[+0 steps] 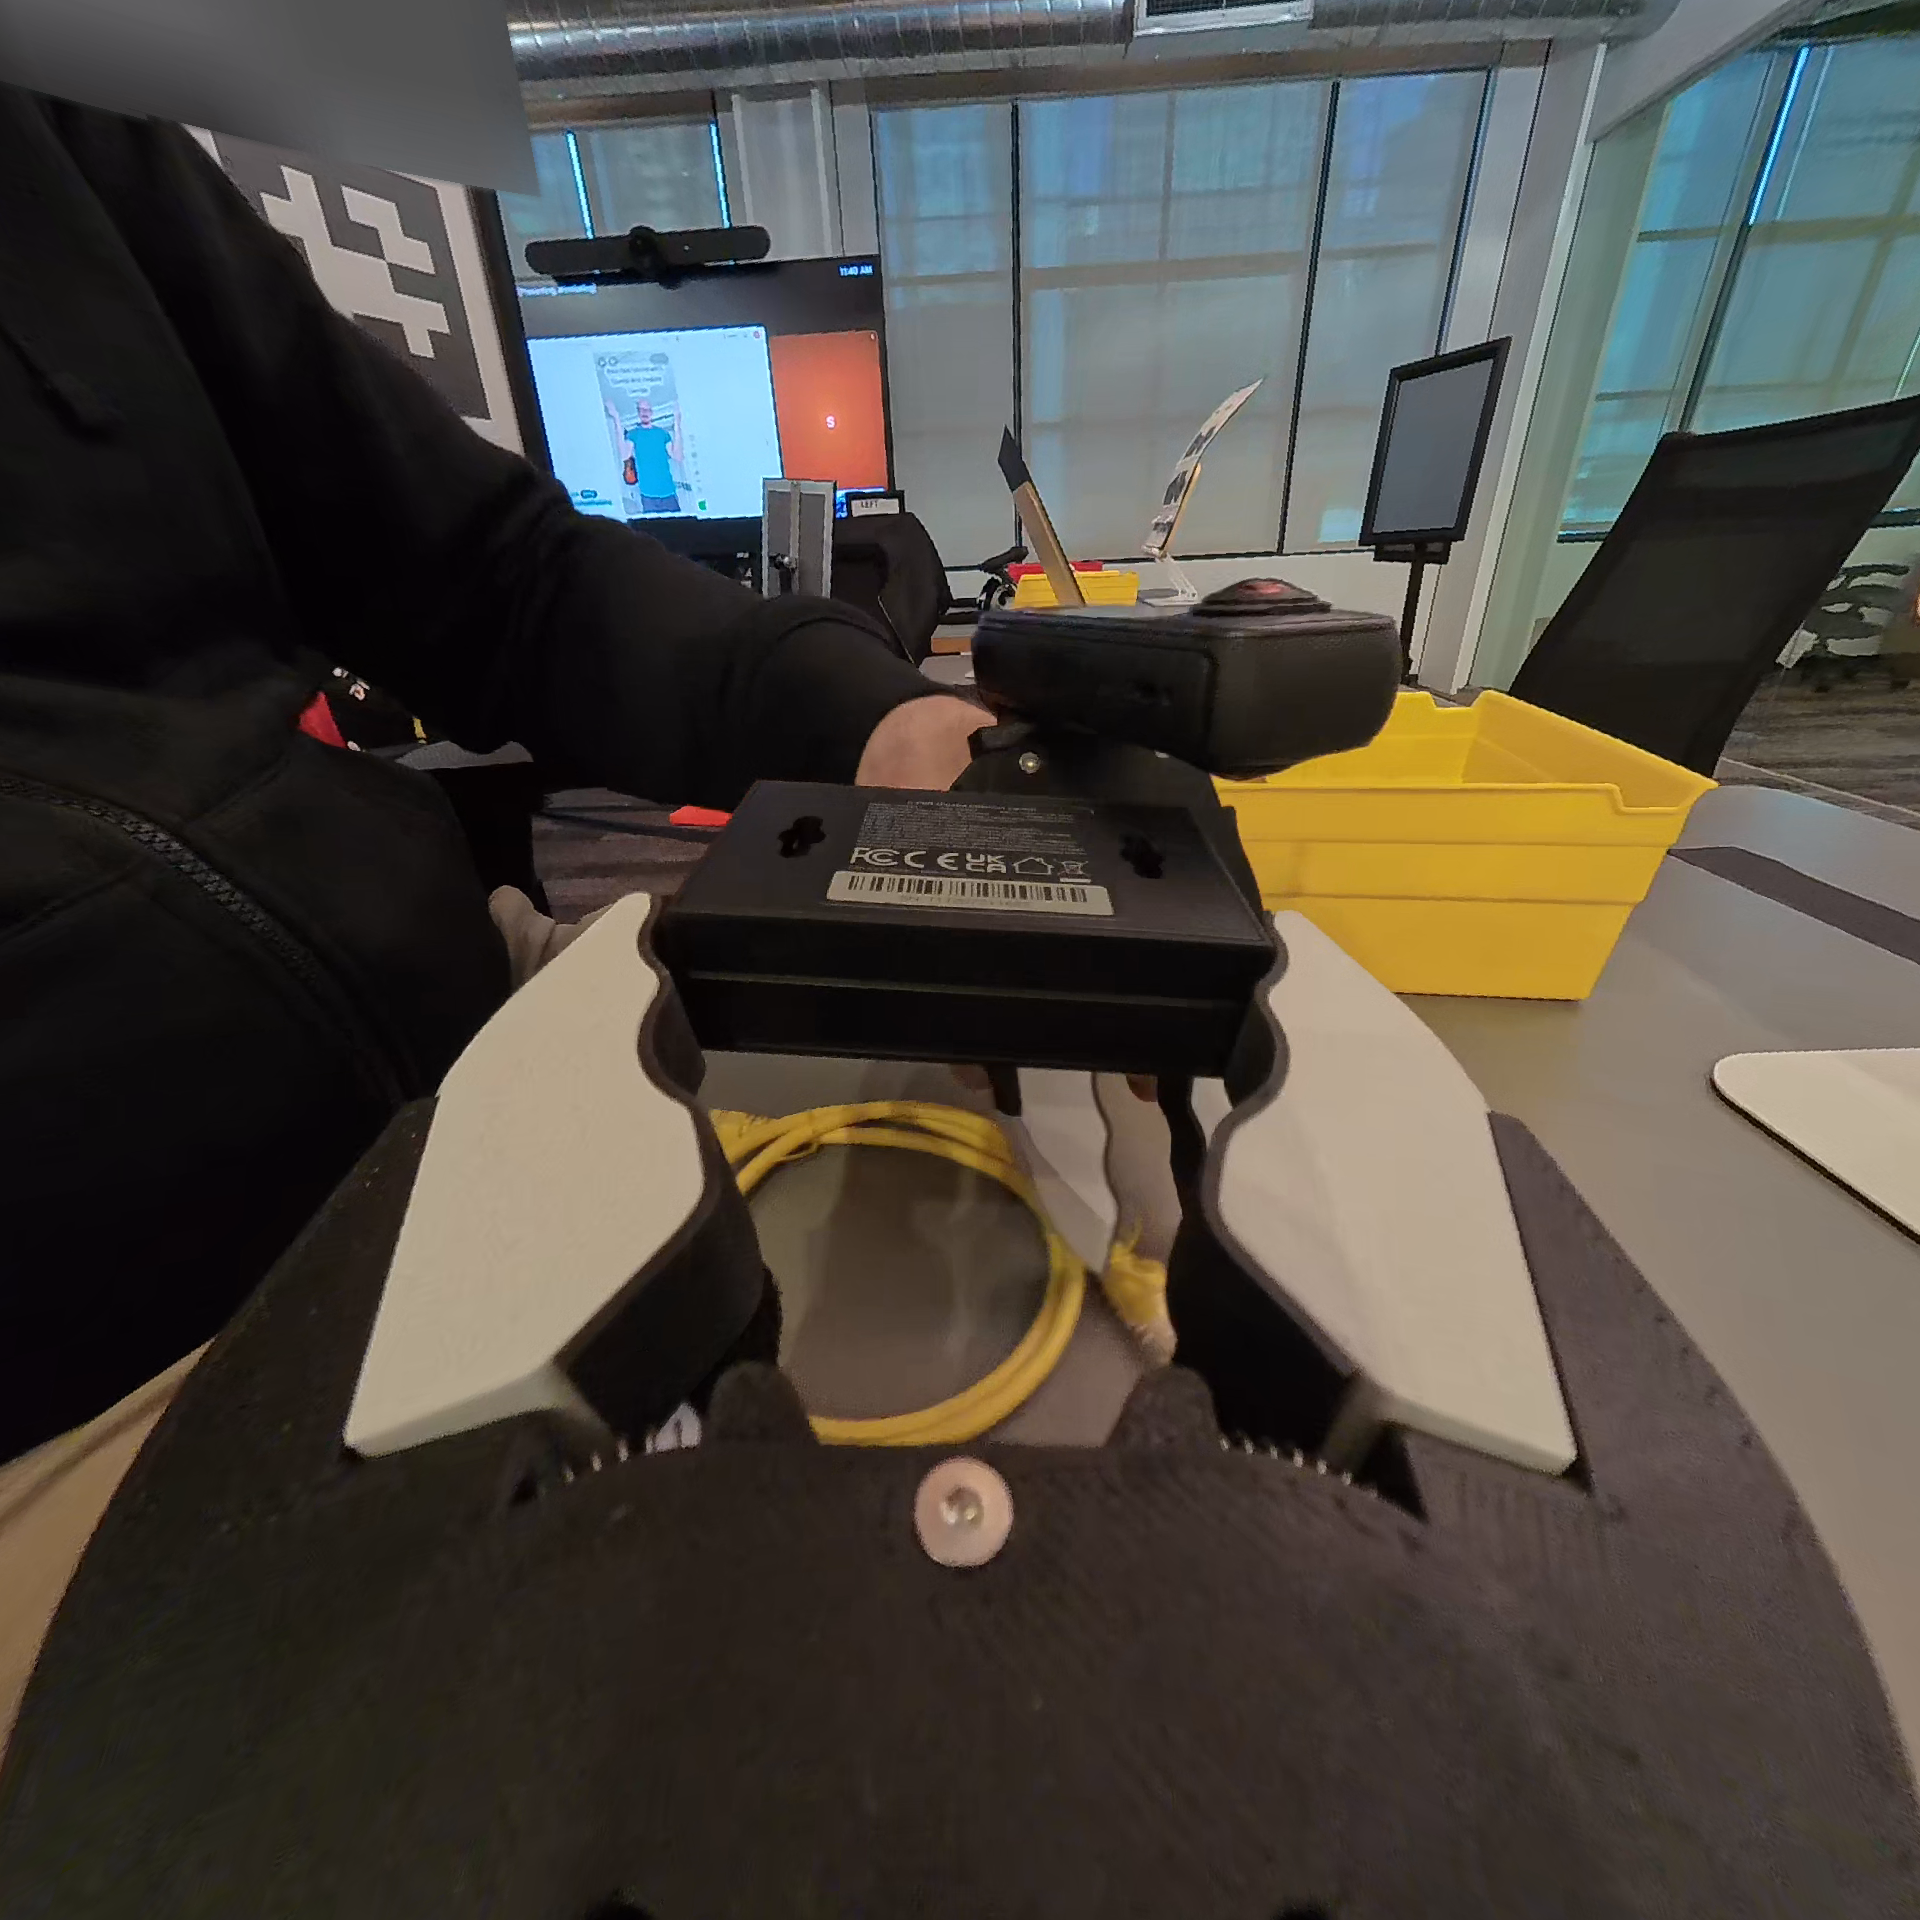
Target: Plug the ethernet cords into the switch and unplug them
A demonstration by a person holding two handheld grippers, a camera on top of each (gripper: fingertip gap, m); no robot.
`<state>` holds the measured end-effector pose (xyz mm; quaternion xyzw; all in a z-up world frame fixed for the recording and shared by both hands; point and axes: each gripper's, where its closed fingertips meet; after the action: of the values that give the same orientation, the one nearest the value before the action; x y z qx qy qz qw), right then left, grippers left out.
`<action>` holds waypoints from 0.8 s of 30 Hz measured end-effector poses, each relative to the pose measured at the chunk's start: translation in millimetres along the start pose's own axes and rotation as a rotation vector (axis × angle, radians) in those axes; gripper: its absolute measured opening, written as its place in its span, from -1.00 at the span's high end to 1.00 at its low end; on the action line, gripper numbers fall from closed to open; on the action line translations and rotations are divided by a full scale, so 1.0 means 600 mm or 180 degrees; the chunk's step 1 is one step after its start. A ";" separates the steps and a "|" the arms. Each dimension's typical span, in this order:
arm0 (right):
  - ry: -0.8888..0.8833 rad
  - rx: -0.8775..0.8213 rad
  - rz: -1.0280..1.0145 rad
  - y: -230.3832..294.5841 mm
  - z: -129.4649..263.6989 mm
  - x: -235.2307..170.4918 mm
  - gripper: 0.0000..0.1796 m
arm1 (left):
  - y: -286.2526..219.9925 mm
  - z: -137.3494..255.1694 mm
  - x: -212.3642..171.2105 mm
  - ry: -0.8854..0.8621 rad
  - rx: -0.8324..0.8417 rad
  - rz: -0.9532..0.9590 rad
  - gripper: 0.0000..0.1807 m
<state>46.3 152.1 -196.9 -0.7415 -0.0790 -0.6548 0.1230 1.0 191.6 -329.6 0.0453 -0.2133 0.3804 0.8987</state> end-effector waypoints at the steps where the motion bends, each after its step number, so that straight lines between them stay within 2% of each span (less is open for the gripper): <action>1: -0.0013 -0.0004 -0.0003 -0.001 0.001 0.001 -0.12 | -0.006 -0.002 -0.001 -0.0016 -0.0128 0.0102 0.70; 3: -0.0026 -0.0010 -0.0008 -0.001 0.001 0.002 -0.12 | -0.009 -0.005 -0.001 -0.0082 -0.0135 0.0101 0.67; 7: -0.0008 -0.0011 -0.0002 -0.001 0.000 0.000 -0.12 | -0.023 -0.012 0.002 -0.0228 -0.0040 0.0003 0.88; 24: -0.0078 -0.0028 -0.0014 -0.003 0.007 0.007 -0.12 | -0.017 -0.012 0.009 -0.0678 0.0131 0.0037 0.88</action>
<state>50.1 154.7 -193.3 -0.7499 -0.0794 -0.6463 0.1173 13.8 189.7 -333.4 0.1028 -0.3000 0.3830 0.8676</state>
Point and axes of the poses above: each gripper's, where its closed fingertips meet, z back along the fingers, x out of its top, y = z × x across the jaws, and after that the axes turned 7 degrees about z, right-handed
